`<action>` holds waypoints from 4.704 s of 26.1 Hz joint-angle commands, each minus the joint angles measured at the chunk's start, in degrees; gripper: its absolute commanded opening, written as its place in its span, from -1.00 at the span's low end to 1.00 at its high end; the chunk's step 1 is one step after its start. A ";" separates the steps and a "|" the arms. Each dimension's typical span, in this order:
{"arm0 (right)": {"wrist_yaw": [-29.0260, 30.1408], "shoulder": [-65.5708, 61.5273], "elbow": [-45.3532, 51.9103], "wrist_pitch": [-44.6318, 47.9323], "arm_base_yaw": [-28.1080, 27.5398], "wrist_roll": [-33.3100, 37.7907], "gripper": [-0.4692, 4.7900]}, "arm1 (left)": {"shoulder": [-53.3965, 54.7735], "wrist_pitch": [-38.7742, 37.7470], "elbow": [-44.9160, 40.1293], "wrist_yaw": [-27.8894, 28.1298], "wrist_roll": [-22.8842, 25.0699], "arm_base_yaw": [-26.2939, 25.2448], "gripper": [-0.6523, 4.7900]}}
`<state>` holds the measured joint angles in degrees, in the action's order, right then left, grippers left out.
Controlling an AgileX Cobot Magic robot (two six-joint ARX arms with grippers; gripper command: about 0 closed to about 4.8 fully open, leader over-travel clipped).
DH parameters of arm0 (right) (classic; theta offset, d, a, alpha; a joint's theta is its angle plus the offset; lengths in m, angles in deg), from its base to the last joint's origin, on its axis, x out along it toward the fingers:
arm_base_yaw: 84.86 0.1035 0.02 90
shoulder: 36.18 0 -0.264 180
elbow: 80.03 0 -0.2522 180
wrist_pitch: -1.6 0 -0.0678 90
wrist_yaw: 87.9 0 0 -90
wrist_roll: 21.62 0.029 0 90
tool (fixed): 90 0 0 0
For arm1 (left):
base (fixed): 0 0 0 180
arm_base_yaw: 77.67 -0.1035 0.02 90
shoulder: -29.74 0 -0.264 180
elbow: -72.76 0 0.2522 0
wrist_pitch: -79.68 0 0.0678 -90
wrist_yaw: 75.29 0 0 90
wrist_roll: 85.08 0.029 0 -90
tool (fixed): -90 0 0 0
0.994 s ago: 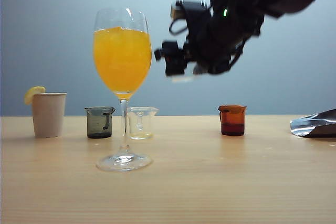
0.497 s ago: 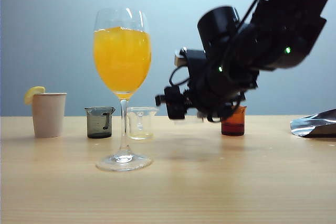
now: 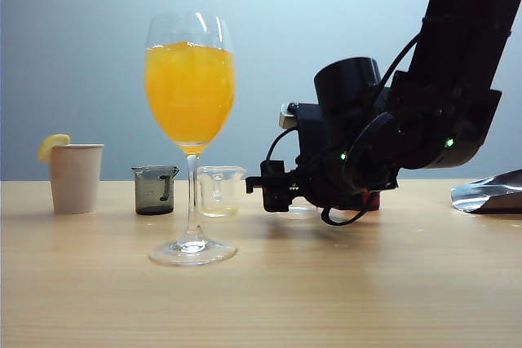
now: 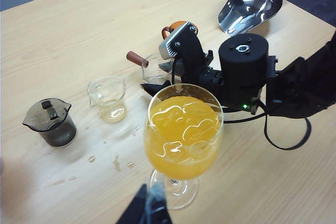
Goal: Pick up the third measuring cup from the left, pour the pineapple juice inside into the goblet, and finally put the measuring cup back in its original place.
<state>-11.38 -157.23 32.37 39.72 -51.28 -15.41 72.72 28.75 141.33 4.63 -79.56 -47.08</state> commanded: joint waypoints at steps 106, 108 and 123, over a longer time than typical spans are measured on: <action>12.11 113.63 41.35 -64.28 -0.98 3.26 -0.84 | -41.22 13.75 -34.91 12.02 -20.81 0.07 -0.78; 12.13 113.63 42.91 -63.78 -0.98 3.23 -0.84 | -42.49 15.80 -37.81 12.02 -21.09 0.07 -0.78; 11.98 121.15 52.28 -57.33 -1.01 2.95 -0.84 | -42.88 35.74 -53.13 11.80 -19.34 0.07 -0.78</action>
<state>0.60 -36.58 83.80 -18.16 -52.29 -12.41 29.84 61.28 88.74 16.41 -100.47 -47.04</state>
